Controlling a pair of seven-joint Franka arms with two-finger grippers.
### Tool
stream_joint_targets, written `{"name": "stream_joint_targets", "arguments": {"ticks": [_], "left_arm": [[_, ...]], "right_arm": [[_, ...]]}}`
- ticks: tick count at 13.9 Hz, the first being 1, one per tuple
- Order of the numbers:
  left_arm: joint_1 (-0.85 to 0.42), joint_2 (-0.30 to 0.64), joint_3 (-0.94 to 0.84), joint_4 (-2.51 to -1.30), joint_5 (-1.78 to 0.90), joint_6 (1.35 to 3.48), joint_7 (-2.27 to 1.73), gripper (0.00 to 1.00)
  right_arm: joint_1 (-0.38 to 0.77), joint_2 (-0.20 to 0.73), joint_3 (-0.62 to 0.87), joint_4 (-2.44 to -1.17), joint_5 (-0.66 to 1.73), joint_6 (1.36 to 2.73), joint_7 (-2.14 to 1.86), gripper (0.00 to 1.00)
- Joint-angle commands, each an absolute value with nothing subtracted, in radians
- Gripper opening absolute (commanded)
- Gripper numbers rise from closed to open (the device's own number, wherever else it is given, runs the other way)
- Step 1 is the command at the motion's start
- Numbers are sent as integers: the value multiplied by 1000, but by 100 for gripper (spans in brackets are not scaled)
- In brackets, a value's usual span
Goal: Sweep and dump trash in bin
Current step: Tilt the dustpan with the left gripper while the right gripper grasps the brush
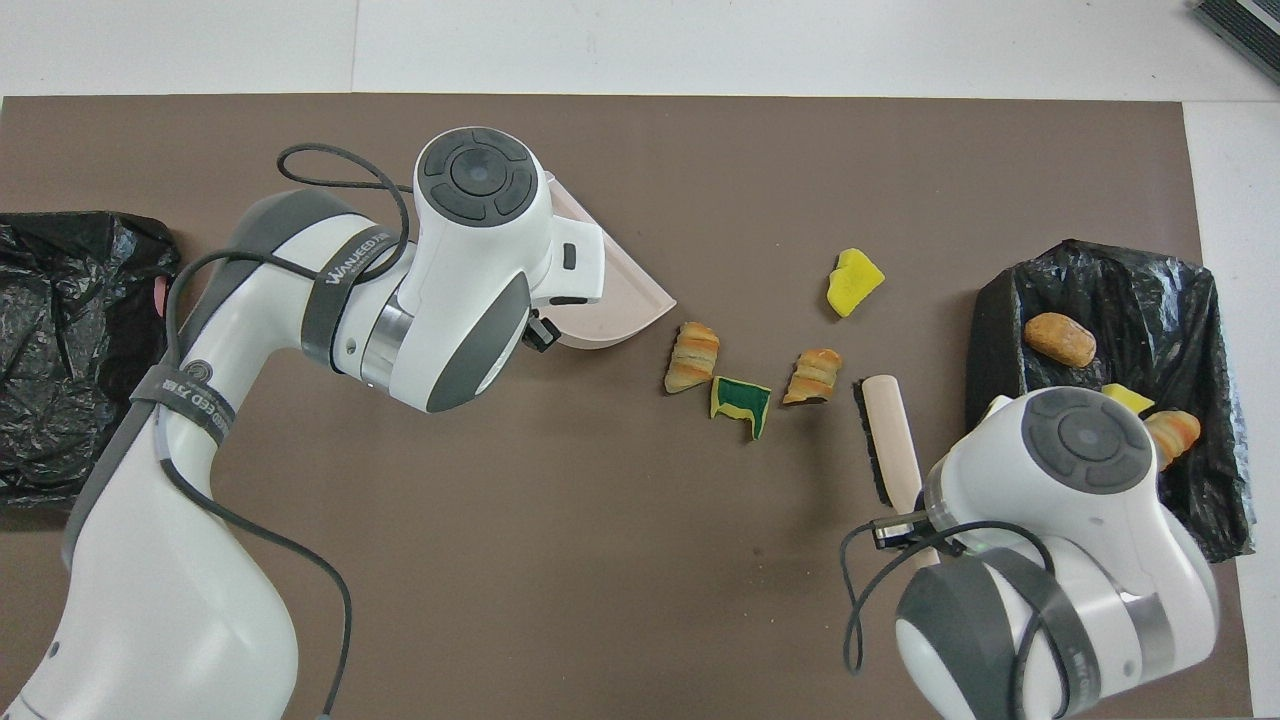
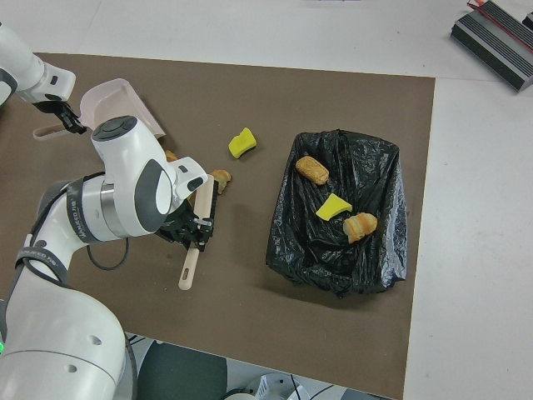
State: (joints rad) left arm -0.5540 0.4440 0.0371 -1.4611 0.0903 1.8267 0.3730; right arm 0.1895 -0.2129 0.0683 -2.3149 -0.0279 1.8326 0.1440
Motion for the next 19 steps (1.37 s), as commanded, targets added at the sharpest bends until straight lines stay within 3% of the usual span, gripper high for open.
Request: {"name": "stream_joint_targets", "arguments": {"ticks": [1, 5, 13, 19], "left_arm": [[-554, 397, 37, -1509, 164, 1775, 550, 0], [-560, 325, 37, -1650, 170, 1798, 777, 0], [-580, 244, 34, -1851, 221, 1937, 861, 0], [-615, 222, 35, -1928, 221, 1997, 853, 0]], "right_arm": [[112, -154, 83, -2286, -124, 1911, 114, 0], [17, 18, 83, -2160, -179, 2000, 44, 0], [37, 225, 86, -1962, -212, 2076, 57, 0], [136, 261, 94, -1953, -176, 2054, 115, 0]]}}
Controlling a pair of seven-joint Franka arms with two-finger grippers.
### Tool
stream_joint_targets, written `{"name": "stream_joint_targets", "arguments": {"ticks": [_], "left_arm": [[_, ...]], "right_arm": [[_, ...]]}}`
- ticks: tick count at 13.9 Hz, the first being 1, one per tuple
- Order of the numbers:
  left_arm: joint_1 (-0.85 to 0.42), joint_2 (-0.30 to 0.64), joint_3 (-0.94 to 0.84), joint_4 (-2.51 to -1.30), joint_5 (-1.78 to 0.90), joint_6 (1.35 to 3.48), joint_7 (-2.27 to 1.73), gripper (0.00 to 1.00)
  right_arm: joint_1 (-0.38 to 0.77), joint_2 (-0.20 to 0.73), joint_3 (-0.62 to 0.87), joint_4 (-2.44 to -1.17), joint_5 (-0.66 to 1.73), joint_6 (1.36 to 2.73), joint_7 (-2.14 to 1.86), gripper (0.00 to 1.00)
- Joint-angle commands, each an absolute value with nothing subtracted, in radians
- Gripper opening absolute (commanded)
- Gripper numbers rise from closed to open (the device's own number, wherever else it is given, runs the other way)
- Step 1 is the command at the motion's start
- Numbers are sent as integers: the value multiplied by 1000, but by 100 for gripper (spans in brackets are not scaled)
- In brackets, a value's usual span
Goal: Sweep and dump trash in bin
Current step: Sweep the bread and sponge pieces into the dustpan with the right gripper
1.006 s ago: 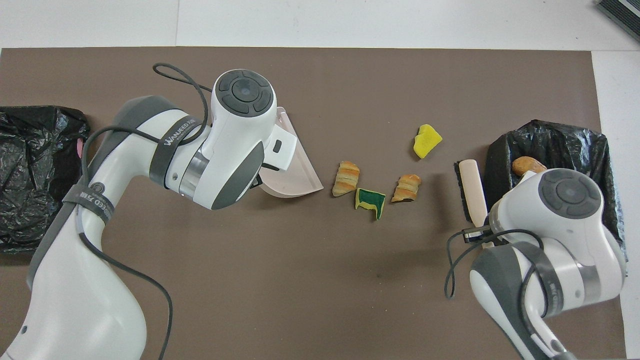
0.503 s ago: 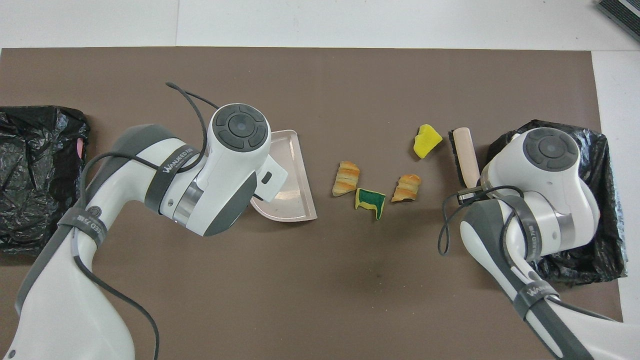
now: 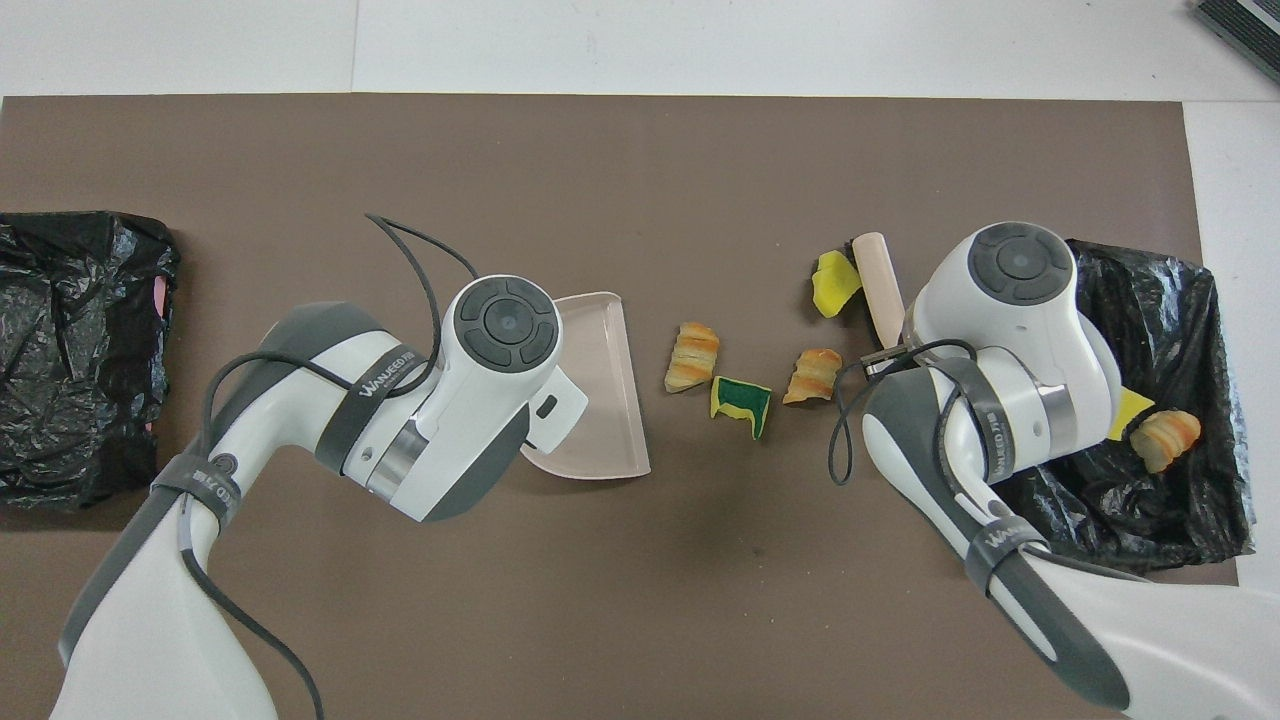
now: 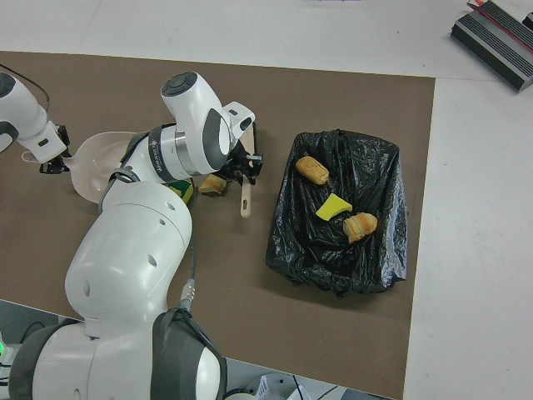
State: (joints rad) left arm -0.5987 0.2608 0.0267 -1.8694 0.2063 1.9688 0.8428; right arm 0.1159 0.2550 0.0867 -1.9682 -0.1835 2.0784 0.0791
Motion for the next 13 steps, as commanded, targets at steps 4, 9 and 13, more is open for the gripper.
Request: {"name": "stream_joint_targets", "arguments": {"ticks": [4, 9, 13], "left_arm": [[-647, 261, 37, -1934, 239, 2016, 790, 0], [-663, 258, 38, -1931, 270, 1999, 718, 0], [-676, 252, 37, -1934, 310, 1977, 687, 0]], "right_arm": [[207, 258, 94, -1956, -59, 2034, 150, 0], [316, 259, 94, -1944, 75, 2043, 201, 0], [393, 264, 95, -1927, 199, 2063, 203, 0]]}}
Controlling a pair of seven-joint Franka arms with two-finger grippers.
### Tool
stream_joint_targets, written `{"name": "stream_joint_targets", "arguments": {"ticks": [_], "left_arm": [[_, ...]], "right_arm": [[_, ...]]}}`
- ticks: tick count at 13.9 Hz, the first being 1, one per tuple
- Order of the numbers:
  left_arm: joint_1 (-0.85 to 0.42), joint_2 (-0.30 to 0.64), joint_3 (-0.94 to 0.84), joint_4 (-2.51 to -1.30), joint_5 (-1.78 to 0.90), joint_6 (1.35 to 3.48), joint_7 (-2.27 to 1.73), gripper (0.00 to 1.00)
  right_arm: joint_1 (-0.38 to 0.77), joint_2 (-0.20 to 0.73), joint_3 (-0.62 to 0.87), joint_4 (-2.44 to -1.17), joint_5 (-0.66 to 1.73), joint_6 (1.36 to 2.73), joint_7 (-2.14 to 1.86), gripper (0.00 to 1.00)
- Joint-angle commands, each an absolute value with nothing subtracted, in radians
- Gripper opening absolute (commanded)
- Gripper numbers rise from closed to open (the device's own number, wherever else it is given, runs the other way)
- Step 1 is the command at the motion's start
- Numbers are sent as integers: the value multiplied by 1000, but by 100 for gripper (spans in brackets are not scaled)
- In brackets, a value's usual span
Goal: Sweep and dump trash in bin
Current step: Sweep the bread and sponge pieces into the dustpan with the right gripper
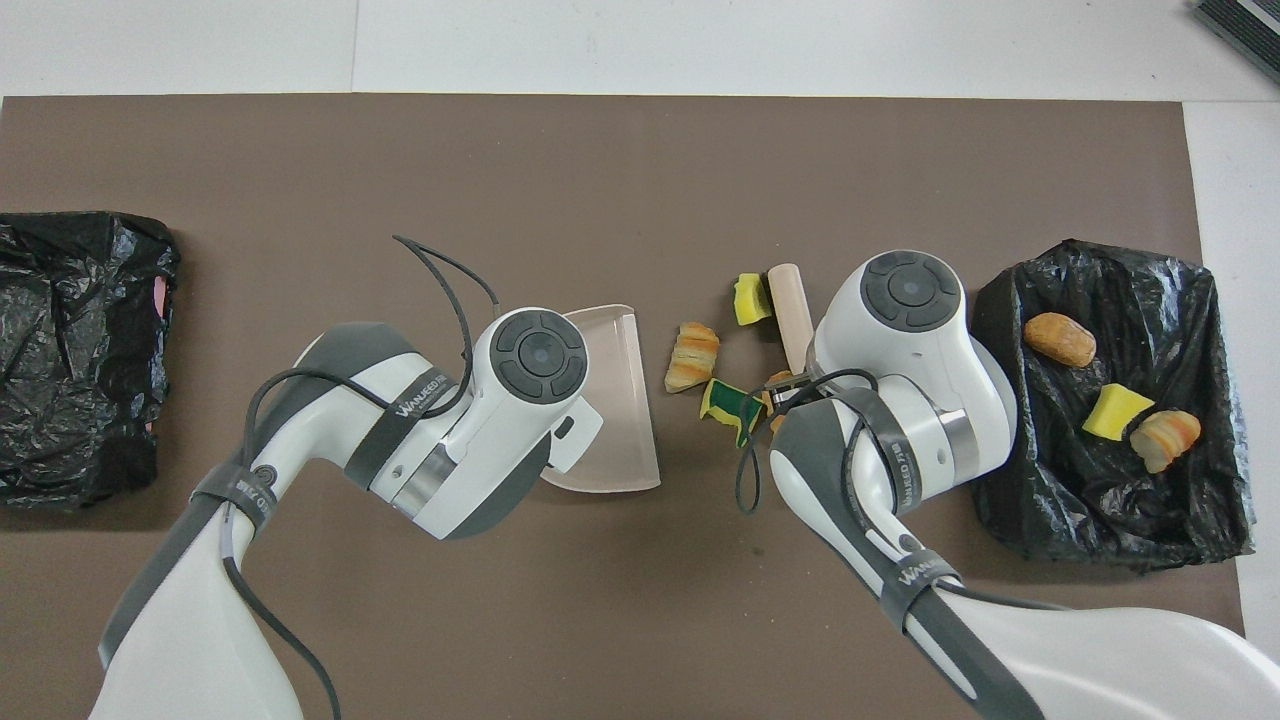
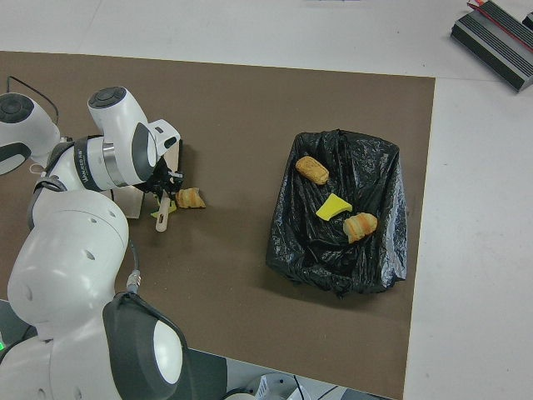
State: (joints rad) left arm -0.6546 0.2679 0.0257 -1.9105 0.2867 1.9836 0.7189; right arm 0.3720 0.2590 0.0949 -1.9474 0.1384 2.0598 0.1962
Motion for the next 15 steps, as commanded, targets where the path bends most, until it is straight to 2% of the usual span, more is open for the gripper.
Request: {"name": "stream_joint_targets", "arguments": {"ticks": [1, 4, 7, 11, 13, 15], "left_arm": [[-676, 252, 37, -1934, 310, 1977, 687, 0], [-676, 253, 37, -1933, 310, 1979, 687, 0], [-676, 253, 35, -1934, 310, 1983, 686, 0], [-676, 253, 35, -1933, 310, 1982, 686, 0], [-678, 253, 37, -1933, 310, 1979, 684, 0], [-681, 252, 37, -1933, 310, 1964, 657, 0]], "right_arm": [[408, 264, 95, -1927, 251, 2080, 202, 0], [452, 262, 95, -1924, 440, 2109, 199, 0], [451, 232, 94, -1924, 439, 2066, 193, 0], [379, 129, 84, -1922, 425, 1906, 187, 0], [344, 85, 75, -1917, 350, 1798, 199, 0], [331, 58, 75, -1921, 257, 1757, 259, 0]]}}
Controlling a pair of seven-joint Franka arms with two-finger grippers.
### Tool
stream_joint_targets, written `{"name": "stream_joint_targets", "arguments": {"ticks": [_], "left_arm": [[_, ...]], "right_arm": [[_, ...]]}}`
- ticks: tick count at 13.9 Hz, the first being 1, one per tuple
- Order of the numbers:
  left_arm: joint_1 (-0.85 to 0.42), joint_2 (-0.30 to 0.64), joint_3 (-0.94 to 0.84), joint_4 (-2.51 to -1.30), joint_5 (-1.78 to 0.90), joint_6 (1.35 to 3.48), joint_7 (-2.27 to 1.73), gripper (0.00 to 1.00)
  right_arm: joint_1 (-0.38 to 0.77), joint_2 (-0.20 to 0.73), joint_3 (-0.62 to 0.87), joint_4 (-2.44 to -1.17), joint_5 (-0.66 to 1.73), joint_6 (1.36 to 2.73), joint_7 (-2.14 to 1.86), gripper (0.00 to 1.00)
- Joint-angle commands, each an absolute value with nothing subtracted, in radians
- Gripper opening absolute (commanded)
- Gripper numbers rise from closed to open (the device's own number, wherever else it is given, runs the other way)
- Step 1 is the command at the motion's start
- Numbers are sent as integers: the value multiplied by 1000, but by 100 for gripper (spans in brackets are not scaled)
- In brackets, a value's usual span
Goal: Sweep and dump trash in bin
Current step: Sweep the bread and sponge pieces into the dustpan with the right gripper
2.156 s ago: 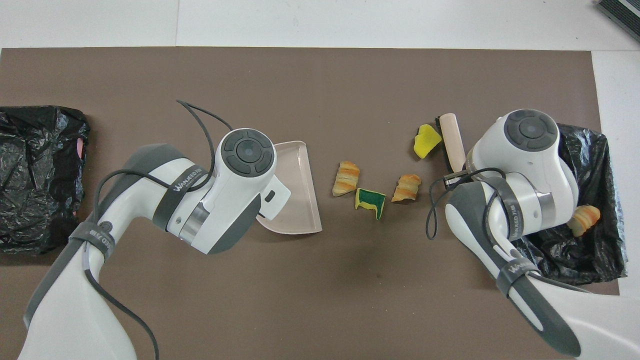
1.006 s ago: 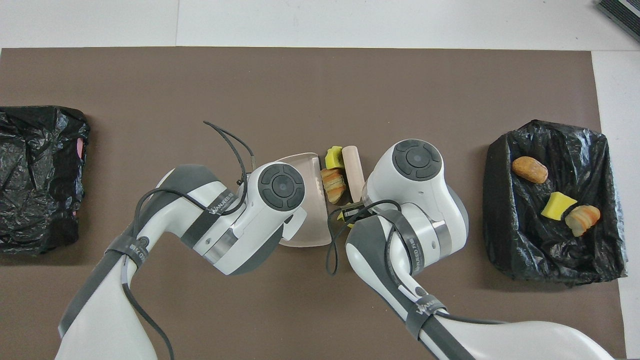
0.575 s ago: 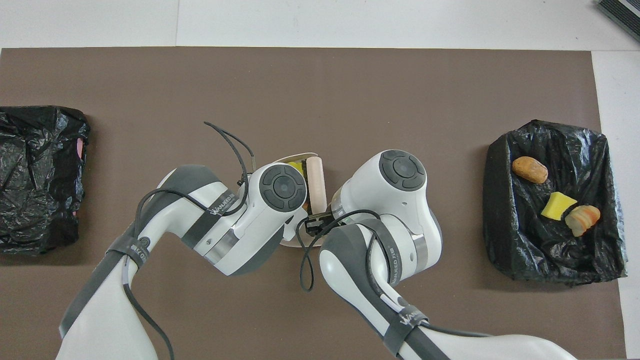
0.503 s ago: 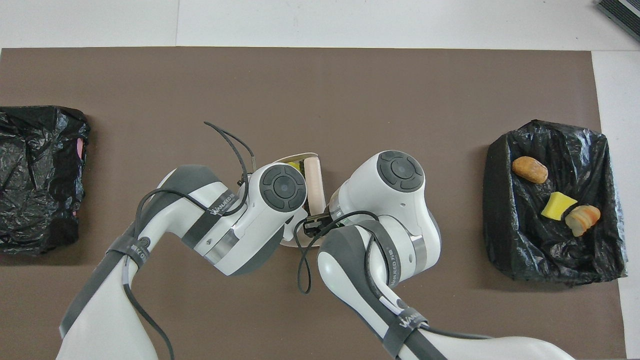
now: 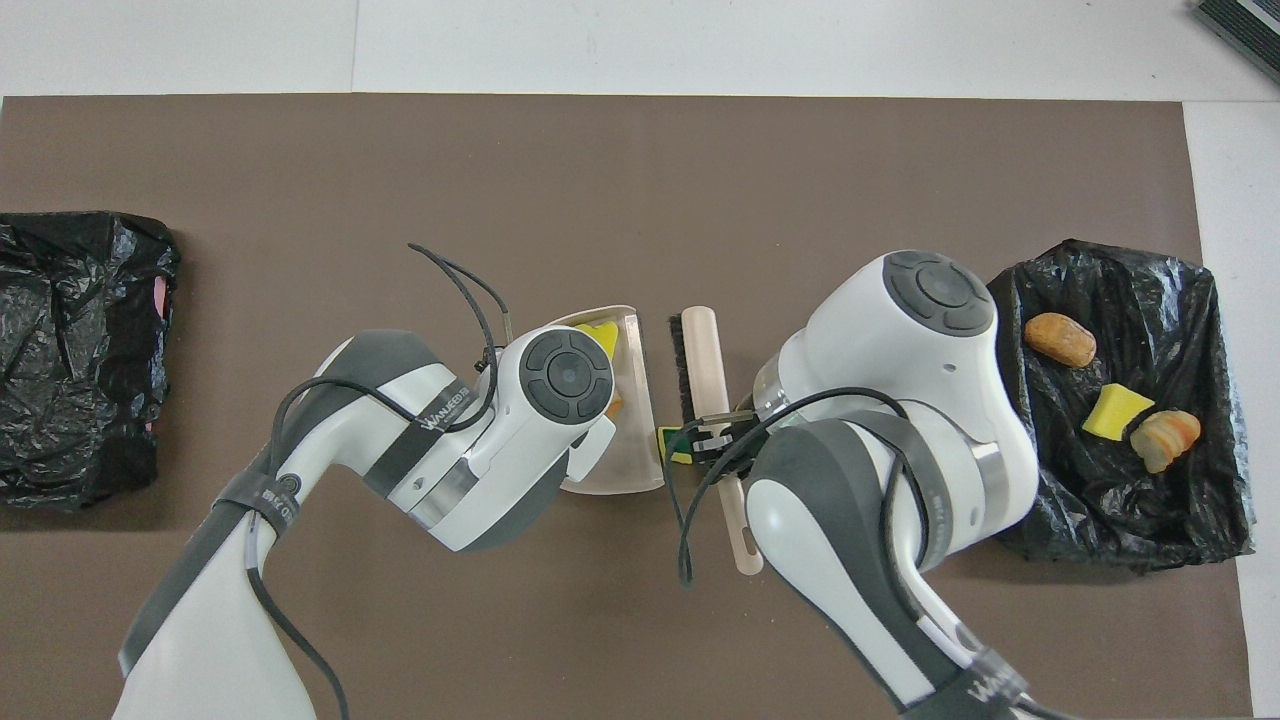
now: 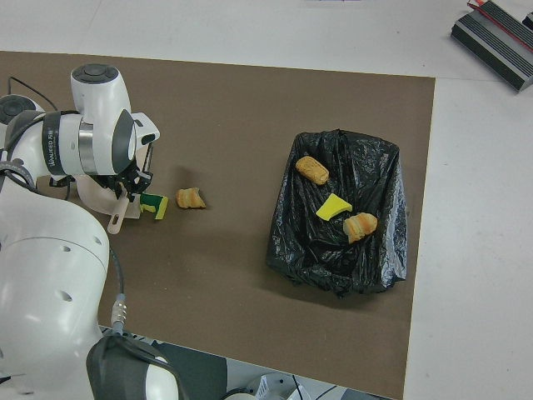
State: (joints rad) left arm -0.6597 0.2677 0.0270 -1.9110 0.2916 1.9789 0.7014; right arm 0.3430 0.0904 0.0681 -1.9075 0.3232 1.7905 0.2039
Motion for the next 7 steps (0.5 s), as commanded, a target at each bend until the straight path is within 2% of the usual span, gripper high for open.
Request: {"name": "stream_joint_targets", "arguments": {"ticks": [1, 3, 7], "left_arm": [[-686, 250, 37, -1933, 311, 1953, 632, 0], [-690, 249, 37, -1933, 311, 1948, 627, 0], [-709, 236, 34, -1945, 311, 1921, 598, 0]], "right_arm": [[328, 51, 75, -1936, 198, 1750, 318, 0], [293, 16, 77, -1997, 137, 1749, 386, 0], [253, -83, 78, -2211, 68, 1798, 385, 0]]}}
